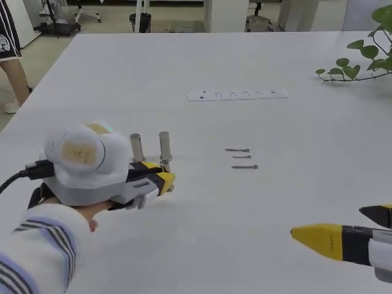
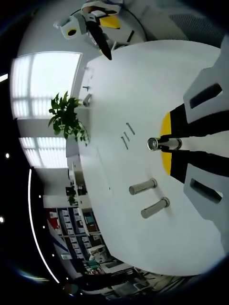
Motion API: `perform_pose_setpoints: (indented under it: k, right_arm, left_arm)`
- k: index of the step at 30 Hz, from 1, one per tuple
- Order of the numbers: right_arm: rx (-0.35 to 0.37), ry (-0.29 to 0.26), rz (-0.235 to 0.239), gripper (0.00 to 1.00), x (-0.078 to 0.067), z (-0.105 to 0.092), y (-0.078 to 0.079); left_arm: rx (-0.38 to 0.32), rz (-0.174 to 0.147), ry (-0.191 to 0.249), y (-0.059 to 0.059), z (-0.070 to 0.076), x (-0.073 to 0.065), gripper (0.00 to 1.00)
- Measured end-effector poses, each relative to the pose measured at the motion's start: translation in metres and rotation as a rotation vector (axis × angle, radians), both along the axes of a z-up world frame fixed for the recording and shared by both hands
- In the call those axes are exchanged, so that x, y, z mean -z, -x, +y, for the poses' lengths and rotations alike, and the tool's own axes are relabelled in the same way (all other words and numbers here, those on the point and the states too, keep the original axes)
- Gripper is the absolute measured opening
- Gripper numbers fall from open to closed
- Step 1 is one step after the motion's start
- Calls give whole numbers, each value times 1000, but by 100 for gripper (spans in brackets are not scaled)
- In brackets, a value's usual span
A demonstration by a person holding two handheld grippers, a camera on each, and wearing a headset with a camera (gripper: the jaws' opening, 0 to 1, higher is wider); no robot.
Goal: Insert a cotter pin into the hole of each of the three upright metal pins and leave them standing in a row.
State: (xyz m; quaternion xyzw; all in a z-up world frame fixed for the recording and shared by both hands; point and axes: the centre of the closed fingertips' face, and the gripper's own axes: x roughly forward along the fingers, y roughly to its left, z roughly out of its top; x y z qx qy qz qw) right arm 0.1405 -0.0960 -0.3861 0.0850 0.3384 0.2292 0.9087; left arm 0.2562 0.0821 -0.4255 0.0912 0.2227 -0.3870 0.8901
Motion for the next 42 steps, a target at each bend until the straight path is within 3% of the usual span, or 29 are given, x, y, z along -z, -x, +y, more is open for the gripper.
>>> perform_pose_setpoints:
  k: [6, 9, 22, 32, 35, 42]
  right_arm:
    - [-6, -1, -5, 90, -1, 0, 1]
    - [-7, -1, -7, 90, -1, 0, 1]
    - [-6, -1, -7, 89, -2, 0, 0]
    - [-2, -2, -4, 89, -1, -2, 1]
    - [-2, -3, -3, 89, -1, -2, 2]
    - [-1, -2, 6, 89, 2, -2, 4]
  left_arm:
    - [10, 50, 11, 14, -6, 19, 5]
    - [28, 71, 27, 22, -12, 22, 5]
    - [63, 62, 8, 33, -35, 31, 5]
    - [76, 68, -13, 36, -39, 39, 5]
    - [76, 77, 4, 37, -40, 38, 5]
    - [81, 66, 0, 39, -41, 38, 5]
